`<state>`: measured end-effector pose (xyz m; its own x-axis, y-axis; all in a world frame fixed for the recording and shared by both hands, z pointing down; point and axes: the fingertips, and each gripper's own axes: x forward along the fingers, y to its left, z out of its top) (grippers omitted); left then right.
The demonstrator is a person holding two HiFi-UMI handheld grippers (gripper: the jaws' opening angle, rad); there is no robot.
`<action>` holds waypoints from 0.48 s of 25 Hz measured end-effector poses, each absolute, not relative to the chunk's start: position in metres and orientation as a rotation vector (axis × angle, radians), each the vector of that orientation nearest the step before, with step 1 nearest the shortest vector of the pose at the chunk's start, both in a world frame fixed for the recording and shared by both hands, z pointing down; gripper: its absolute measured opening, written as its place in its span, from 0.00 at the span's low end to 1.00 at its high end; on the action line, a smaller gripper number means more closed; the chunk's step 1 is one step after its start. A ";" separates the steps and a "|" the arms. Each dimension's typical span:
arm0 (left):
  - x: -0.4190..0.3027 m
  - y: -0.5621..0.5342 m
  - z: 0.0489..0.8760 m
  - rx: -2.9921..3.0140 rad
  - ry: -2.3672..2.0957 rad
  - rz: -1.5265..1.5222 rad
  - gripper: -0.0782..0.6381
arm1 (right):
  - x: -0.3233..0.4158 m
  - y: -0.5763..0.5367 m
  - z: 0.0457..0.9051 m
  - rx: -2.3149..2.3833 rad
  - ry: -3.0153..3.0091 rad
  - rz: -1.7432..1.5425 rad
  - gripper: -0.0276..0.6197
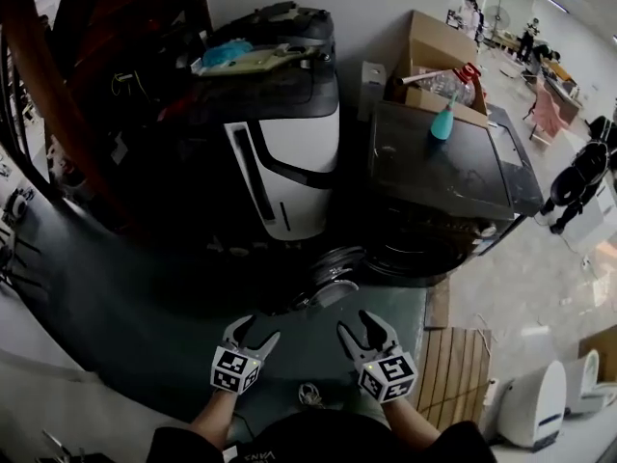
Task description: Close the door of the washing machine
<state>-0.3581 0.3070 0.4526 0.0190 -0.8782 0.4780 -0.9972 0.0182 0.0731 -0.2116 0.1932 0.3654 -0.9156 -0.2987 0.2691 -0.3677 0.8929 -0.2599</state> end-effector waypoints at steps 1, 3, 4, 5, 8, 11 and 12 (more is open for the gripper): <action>-0.361 0.301 0.461 1.920 -1.892 0.420 0.49 | -0.210 0.192 0.369 0.526 -2.831 0.456 0.36; -0.368 0.286 0.477 1.934 -1.863 0.434 0.51 | -0.207 0.186 0.376 0.560 -2.820 0.458 0.36; -0.371 0.277 0.484 1.942 -1.853 0.443 0.52 | -0.206 0.183 0.379 0.573 -2.815 0.459 0.36; -0.374 0.269 0.491 1.950 -1.843 0.454 0.52 | -0.205 0.179 0.382 0.581 -2.811 0.460 0.36; -0.381 0.242 0.515 1.969 -1.806 0.497 0.53 | -0.202 0.167 0.391 0.594 -2.804 0.468 0.36; -0.386 0.218 0.540 1.978 -1.759 0.549 0.54 | -0.196 0.155 0.404 0.601 -2.787 0.501 0.36; -0.388 0.210 0.549 1.973 -1.745 0.566 0.55 | -0.194 0.151 0.407 0.601 -2.777 0.513 0.36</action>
<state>-0.3876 0.2102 0.5489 0.1186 -0.8110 0.5729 -0.9929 -0.1042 0.0581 -0.1937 0.1512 0.4073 -0.8826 -0.3494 0.3146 -0.4387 0.8525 -0.2841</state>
